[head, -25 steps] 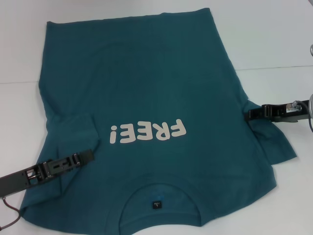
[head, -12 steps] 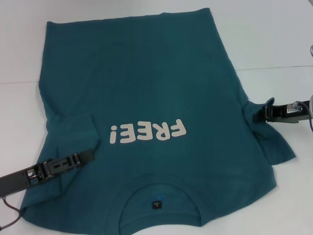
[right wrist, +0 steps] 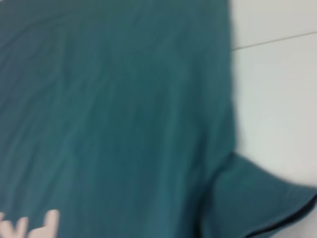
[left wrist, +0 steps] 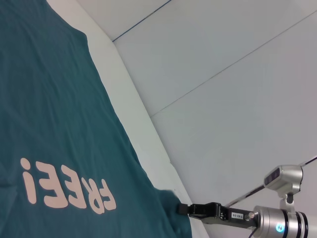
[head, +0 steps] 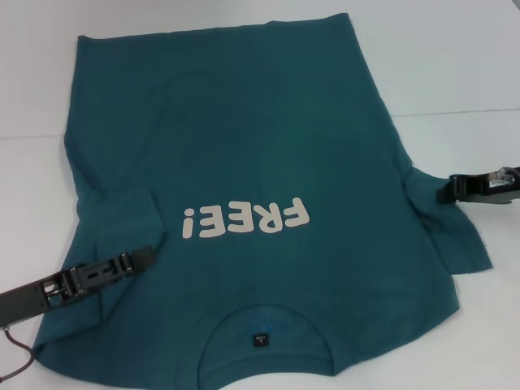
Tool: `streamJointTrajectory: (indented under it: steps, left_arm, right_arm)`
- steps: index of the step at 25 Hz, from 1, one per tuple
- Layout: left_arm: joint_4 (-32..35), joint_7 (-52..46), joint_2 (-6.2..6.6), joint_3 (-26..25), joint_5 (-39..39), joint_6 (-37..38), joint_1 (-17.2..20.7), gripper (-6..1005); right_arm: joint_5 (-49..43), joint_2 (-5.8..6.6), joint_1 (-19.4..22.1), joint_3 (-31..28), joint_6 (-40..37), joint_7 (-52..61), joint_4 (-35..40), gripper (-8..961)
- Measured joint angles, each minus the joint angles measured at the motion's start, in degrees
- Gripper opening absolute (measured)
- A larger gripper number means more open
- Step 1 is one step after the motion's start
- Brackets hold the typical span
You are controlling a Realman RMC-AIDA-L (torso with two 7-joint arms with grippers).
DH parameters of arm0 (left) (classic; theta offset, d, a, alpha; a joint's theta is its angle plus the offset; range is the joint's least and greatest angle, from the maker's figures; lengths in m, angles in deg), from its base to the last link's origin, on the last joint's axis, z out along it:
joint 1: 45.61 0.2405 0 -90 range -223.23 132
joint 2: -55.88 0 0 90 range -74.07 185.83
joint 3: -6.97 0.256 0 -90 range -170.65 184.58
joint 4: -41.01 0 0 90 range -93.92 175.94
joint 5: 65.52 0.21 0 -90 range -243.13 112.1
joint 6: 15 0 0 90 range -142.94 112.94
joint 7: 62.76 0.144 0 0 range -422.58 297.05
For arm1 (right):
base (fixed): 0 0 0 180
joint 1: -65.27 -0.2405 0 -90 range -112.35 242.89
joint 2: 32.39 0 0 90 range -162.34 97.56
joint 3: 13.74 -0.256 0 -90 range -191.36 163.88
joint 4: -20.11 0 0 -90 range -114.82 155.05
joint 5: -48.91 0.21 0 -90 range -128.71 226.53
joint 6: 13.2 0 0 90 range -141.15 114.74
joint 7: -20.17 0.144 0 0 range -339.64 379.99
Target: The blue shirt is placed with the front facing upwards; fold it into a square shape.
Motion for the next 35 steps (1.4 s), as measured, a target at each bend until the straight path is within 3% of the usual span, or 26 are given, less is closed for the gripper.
streamJointTrajectory:
  steps: [6,17,27,35]
  left_arm:
    - [-0.07,-0.01,-0.03,0.00,-0.03,0.02,0.14,608]
    - [-0.09,-0.55,-0.09,-0.12,-0.05,0.48,0.46,609]
    - [-0.09,-0.67,-0.08,-0.72,-0.09,0.76,0.48,609]
    - [-0.09,-0.70,-0.08,-0.88,-0.13,0.81,0.47,609]
  right_arm:
    - [-4.79,0.28,0.60,-0.41,0.15,4.26,4.26,14]
    - [-5.06,2.42,-1.03,0.03,0.10,5.78,4.94,15]
    - [-14.83,2.04,-5.17,0.14,0.28,9.25,5.12,14]
    - [-16.36,1.75,-6.58,0.15,0.28,10.33,6.45,15]
